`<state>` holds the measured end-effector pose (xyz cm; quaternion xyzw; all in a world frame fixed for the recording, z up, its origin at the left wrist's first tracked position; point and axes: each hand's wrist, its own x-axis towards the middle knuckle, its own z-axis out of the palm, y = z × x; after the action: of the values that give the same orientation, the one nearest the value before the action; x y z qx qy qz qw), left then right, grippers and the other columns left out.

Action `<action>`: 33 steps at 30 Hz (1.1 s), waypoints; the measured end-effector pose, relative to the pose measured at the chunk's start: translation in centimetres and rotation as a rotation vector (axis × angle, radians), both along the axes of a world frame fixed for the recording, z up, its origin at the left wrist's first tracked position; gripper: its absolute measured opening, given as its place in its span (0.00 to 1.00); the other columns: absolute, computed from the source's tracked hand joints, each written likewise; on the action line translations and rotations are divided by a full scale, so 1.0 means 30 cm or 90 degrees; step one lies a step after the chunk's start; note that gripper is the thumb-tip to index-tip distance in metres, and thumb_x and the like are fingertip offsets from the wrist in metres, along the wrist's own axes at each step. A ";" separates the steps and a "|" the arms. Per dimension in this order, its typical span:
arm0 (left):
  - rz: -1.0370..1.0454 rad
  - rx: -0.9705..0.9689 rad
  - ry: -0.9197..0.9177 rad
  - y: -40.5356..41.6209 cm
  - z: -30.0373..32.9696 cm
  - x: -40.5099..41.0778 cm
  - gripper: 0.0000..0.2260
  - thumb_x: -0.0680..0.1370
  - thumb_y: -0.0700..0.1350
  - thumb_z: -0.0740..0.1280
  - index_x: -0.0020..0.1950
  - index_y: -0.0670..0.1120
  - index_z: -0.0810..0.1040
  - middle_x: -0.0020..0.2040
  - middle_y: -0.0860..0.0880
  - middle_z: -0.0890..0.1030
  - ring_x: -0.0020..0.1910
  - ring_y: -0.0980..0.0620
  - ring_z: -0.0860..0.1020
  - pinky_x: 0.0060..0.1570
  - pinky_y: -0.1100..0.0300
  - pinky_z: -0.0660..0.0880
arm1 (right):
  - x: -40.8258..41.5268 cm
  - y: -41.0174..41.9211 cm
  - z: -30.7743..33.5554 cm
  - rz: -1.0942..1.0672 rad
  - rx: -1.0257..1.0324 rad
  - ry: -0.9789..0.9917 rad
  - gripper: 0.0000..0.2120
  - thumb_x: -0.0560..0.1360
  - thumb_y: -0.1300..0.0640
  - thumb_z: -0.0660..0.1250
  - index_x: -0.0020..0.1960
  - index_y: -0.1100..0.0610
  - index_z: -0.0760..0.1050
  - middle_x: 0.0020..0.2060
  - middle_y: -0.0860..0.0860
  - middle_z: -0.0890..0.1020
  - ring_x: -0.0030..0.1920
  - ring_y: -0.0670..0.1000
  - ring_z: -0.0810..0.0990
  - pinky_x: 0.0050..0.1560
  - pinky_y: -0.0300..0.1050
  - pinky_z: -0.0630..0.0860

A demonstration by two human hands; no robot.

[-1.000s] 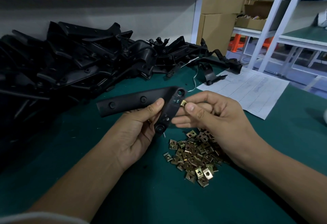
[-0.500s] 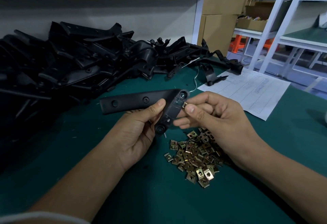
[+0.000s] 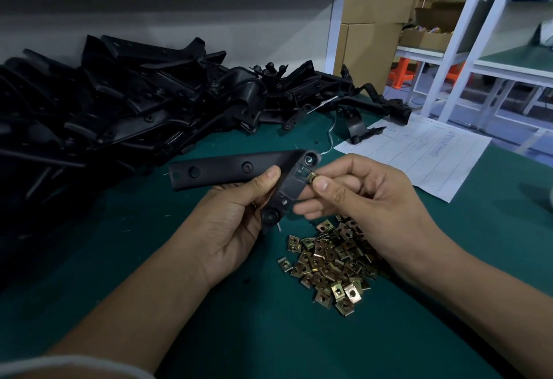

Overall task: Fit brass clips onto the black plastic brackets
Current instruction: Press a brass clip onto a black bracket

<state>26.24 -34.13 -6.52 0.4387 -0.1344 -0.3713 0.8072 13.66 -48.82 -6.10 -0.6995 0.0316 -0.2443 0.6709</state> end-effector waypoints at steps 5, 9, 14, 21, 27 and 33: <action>0.011 0.018 -0.031 -0.006 -0.013 0.004 0.12 0.70 0.43 0.77 0.52 0.41 0.88 0.55 0.39 0.86 0.50 0.48 0.86 0.47 0.58 0.83 | -0.009 0.000 0.006 -0.009 -0.015 -0.017 0.04 0.81 0.66 0.67 0.54 0.66 0.78 0.44 0.60 0.88 0.45 0.58 0.89 0.47 0.47 0.85; 0.039 0.025 -0.043 -0.013 -0.018 0.002 0.09 0.68 0.43 0.78 0.47 0.44 0.89 0.48 0.42 0.87 0.42 0.52 0.83 0.42 0.60 0.82 | -0.009 0.012 0.006 -0.030 -0.001 -0.031 0.03 0.80 0.67 0.67 0.53 0.67 0.77 0.42 0.60 0.88 0.44 0.58 0.89 0.46 0.45 0.84; 0.063 0.006 -0.053 -0.019 -0.024 -0.005 0.10 0.67 0.40 0.77 0.48 0.42 0.88 0.41 0.47 0.86 0.33 0.57 0.81 0.35 0.64 0.79 | -0.017 0.013 0.012 -0.026 -0.008 -0.005 0.04 0.80 0.68 0.67 0.52 0.69 0.75 0.42 0.60 0.88 0.44 0.58 0.89 0.46 0.45 0.84; 0.051 0.067 -0.120 -0.014 -0.024 0.002 0.13 0.68 0.41 0.77 0.51 0.41 0.87 0.39 0.48 0.85 0.32 0.56 0.78 0.34 0.63 0.77 | -0.020 0.012 0.018 -0.024 -0.024 0.021 0.09 0.79 0.69 0.67 0.55 0.66 0.68 0.40 0.61 0.88 0.42 0.58 0.89 0.46 0.46 0.85; -0.014 0.101 -0.124 0.010 -0.010 0.008 0.09 0.68 0.40 0.77 0.46 0.41 0.86 0.35 0.49 0.82 0.33 0.54 0.77 0.32 0.63 0.76 | -0.038 -0.004 0.040 0.054 -0.100 0.036 0.18 0.77 0.65 0.68 0.64 0.61 0.67 0.40 0.61 0.88 0.44 0.61 0.89 0.48 0.44 0.83; -0.097 0.075 -0.044 0.037 0.012 0.014 0.13 0.68 0.43 0.77 0.51 0.40 0.88 0.55 0.39 0.86 0.50 0.47 0.84 0.44 0.60 0.83 | -0.044 -0.027 0.054 0.115 -0.264 0.036 0.18 0.80 0.60 0.69 0.68 0.52 0.75 0.47 0.54 0.89 0.51 0.54 0.88 0.56 0.42 0.81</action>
<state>26.67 -33.01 -6.17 0.4867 -0.1733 -0.4235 0.7441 12.36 -49.62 -4.49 -0.8287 -0.0632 -0.1653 0.5310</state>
